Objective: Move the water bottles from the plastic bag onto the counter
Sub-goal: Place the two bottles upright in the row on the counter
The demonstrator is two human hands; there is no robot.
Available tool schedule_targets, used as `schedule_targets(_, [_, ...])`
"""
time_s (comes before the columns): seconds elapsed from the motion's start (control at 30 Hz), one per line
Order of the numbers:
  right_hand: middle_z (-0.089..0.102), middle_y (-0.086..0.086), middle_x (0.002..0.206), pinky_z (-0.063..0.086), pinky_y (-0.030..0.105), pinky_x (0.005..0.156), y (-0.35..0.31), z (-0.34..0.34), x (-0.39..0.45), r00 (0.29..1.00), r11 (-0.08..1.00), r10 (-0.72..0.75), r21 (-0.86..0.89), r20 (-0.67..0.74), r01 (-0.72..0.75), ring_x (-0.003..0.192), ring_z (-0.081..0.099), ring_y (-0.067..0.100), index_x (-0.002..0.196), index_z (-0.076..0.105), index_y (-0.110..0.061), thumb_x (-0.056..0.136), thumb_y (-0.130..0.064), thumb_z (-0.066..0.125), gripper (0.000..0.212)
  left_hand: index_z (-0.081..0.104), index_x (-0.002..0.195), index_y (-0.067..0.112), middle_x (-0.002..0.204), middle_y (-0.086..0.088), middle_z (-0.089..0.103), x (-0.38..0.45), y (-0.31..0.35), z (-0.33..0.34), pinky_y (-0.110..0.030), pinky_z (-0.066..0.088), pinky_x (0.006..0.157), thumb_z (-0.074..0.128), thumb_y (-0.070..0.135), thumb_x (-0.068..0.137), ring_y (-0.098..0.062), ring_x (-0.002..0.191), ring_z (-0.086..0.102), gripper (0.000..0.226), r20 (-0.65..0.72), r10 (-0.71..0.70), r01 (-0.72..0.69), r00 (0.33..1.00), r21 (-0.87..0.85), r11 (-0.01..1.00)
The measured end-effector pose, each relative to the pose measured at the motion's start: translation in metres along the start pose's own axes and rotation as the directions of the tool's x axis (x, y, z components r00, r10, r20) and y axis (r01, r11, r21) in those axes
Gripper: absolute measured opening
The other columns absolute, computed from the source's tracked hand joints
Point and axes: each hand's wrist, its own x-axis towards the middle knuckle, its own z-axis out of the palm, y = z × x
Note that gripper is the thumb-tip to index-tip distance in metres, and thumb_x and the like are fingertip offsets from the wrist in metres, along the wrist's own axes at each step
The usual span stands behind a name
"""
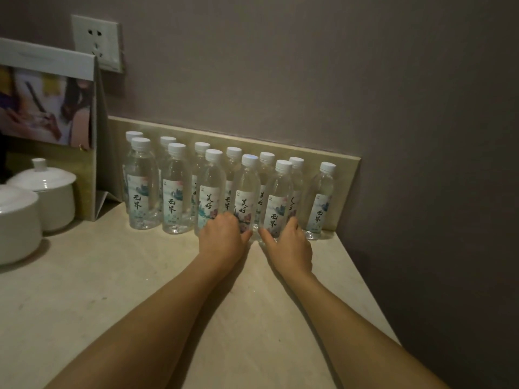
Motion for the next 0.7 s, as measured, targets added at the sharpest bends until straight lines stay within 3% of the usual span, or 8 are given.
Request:
schedule_targets(0.23, [0.060,0.014,0.122,0.047,0.037,0.079,0.000,-0.002,-0.001,1.000,0.999,-0.025,-0.025,-0.003,0.025,0.108,0.059,0.034,0.123,0.041,-0.007,0.088,-0.048,0.059,0.056,0.060,0.113,0.010,0.105,-0.007,0.066,-0.001,-0.004,0.006,-0.034,0.051,0.078,0.061,0.049,0.090,-0.025,0.098,0.065,0.045,-0.031,0.042,-0.042,0.999,-0.012,0.999])
schedule_targets(0.7, [0.057,0.009,0.122,0.047,0.039,0.077,0.001,0.002,-0.001,0.999,0.998,-0.053,-0.030,-0.003,0.053,0.108,0.059,0.033,0.118,0.040,-0.012,0.090,-0.047,0.057,0.048,0.060,0.112,0.009,0.096,-0.006,0.066,0.004,-0.006,0.012,-0.034,0.054,0.074,0.065,0.050,0.087,-0.024,0.090,0.066,0.049,-0.013,-0.006,0.005,1.000,-0.058,0.998])
